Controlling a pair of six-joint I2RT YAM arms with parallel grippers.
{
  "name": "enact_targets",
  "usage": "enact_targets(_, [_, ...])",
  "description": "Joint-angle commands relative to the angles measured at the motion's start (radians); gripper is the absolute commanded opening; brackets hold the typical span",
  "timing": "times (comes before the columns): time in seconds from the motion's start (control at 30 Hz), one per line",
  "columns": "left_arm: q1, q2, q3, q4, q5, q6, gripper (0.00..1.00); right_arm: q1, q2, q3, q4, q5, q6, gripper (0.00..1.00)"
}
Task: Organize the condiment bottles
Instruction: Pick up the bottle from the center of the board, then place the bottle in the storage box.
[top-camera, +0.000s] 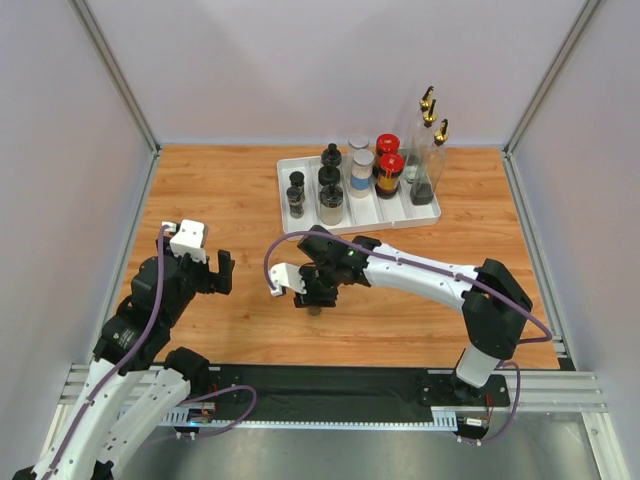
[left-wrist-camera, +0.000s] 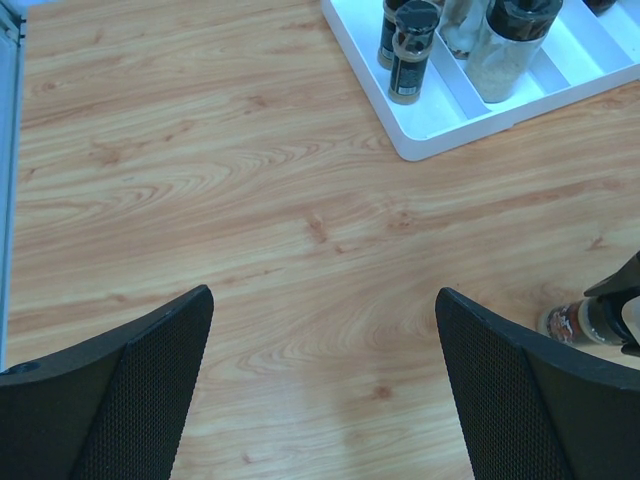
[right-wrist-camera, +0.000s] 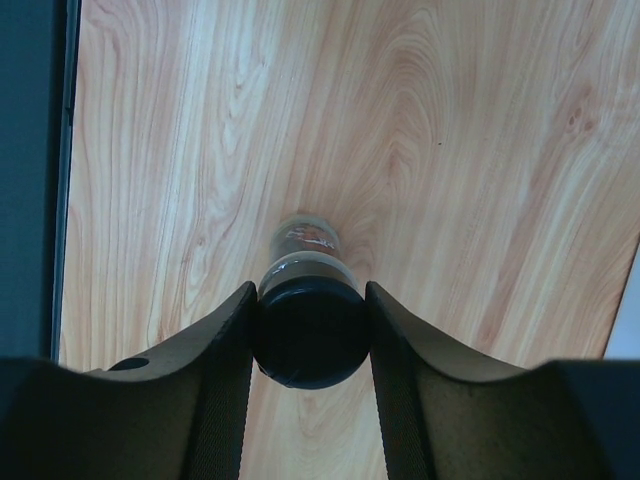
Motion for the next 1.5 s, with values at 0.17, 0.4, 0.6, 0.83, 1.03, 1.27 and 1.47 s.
enact_targets(0.17, [0.001, -0.008, -0.008, 0.017, -0.010, -0.008, 1.00, -0.012, 0.010, 0.185, -0.098, 0.050, 0.036, 0.00])
enact_targets(0.4, [0.001, -0.008, -0.010, 0.017, -0.012, -0.008, 1.00, -0.110, 0.099, 0.376, -0.089, 0.064, 0.133, 0.00])
enact_targets(0.6, [0.003, -0.007, -0.011, 0.018, -0.013, -0.007, 1.00, -0.173, 0.246, 0.611, -0.100, 0.124, 0.217, 0.00])
enact_targets(0.83, [0.003, -0.008, -0.010, 0.020, -0.013, -0.008, 1.00, -0.215, 0.355, 0.746, -0.080, 0.201, 0.248, 0.00])
enact_targets(1.03, [0.003, -0.007, -0.013, 0.023, -0.012, -0.007, 1.00, -0.248, 0.413, 0.780, -0.053, 0.210, 0.260, 0.01])
enact_targets(1.27, [0.003, -0.008, -0.013, 0.020, -0.013, -0.005, 1.00, -0.267, 0.461, 0.805, -0.019, 0.222, 0.258, 0.02])
enact_targets(1.47, [0.003, -0.005, -0.013, 0.018, -0.015, -0.007, 1.00, -0.276, 0.499, 0.821, 0.000, 0.221, 0.263, 0.03])
